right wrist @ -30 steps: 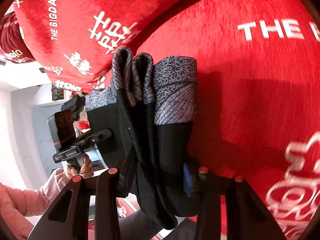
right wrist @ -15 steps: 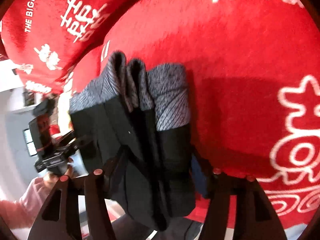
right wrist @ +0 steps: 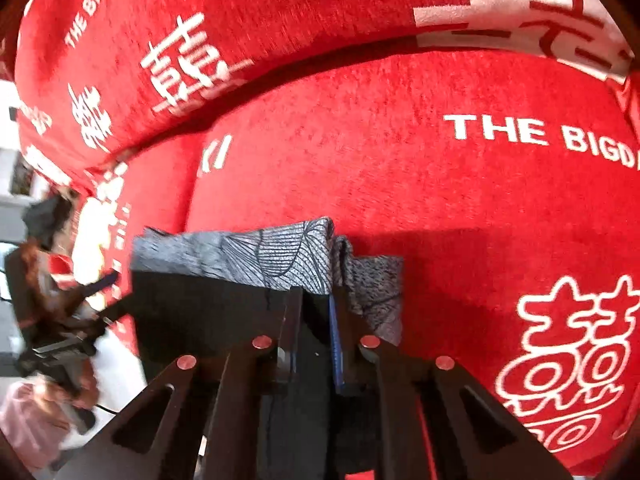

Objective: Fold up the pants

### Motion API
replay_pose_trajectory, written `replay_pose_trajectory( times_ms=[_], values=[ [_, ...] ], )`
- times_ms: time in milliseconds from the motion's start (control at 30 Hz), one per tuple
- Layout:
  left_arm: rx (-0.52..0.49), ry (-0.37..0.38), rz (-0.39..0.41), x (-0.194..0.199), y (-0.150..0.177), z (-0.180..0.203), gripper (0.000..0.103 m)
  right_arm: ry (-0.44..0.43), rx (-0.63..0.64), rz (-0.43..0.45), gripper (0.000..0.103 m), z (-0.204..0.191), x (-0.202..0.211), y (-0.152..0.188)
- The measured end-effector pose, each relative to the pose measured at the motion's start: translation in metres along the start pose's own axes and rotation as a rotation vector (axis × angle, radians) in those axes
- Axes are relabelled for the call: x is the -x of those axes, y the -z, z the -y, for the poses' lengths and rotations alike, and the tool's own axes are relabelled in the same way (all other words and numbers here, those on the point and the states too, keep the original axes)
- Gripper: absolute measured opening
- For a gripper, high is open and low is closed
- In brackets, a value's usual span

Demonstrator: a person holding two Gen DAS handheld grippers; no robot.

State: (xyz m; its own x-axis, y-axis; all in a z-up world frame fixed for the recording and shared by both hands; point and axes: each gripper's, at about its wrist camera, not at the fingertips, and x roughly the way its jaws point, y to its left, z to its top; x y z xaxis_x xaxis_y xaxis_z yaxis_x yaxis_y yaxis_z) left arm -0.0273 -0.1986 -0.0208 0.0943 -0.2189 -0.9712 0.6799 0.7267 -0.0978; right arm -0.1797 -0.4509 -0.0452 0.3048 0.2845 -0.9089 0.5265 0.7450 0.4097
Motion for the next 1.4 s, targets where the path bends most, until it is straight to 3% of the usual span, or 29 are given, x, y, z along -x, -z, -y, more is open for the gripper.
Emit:
replay_pose_trajectory(
  times_ms=[233,367,467,500,567,667,900,1033,1233,1400],
  values=[
    [-0.022,-0.085,-0.053,-0.013,0.031,0.018,0.102,0.051,-0.027,-0.018,0.014,0.005,0.004,0.012],
    [-0.011,-0.087,-0.064,-0.014,0.036,0.021,0.102,0.06,-0.076,-0.04,0.016,0.01,0.012,0.029],
    [-0.013,-0.103,-0.068,-0.01,0.039,0.022,0.102,0.092,-0.085,-0.043,0.032,0.006,0.02,0.047],
    [-0.015,-0.104,-0.067,-0.009,0.041,0.022,0.102,0.113,-0.087,-0.043,0.046,0.004,0.021,0.054],
    [-0.021,-0.104,-0.07,-0.002,0.045,0.023,0.102,0.14,-0.1,-0.037,0.056,0.001,0.025,0.065],
    [-0.038,-0.097,-0.074,0.006,0.053,0.027,0.102,0.165,-0.126,-0.035,0.059,-0.004,0.031,0.083],
    [-0.069,-0.109,-0.068,0.039,0.073,0.038,0.102,0.233,-0.118,-0.041,0.08,-0.029,0.044,0.116],
    [-0.054,-0.129,-0.063,0.058,0.081,0.04,0.102,0.283,-0.069,-0.029,0.082,-0.052,0.05,0.128],
    [-0.034,-0.195,-0.052,0.079,0.092,0.038,0.102,0.281,-0.081,-0.021,0.082,-0.078,0.061,0.134],
    [-0.012,-0.177,-0.057,0.091,0.095,0.03,0.102,0.302,-0.068,-0.024,0.082,-0.096,0.068,0.137]
  ],
)
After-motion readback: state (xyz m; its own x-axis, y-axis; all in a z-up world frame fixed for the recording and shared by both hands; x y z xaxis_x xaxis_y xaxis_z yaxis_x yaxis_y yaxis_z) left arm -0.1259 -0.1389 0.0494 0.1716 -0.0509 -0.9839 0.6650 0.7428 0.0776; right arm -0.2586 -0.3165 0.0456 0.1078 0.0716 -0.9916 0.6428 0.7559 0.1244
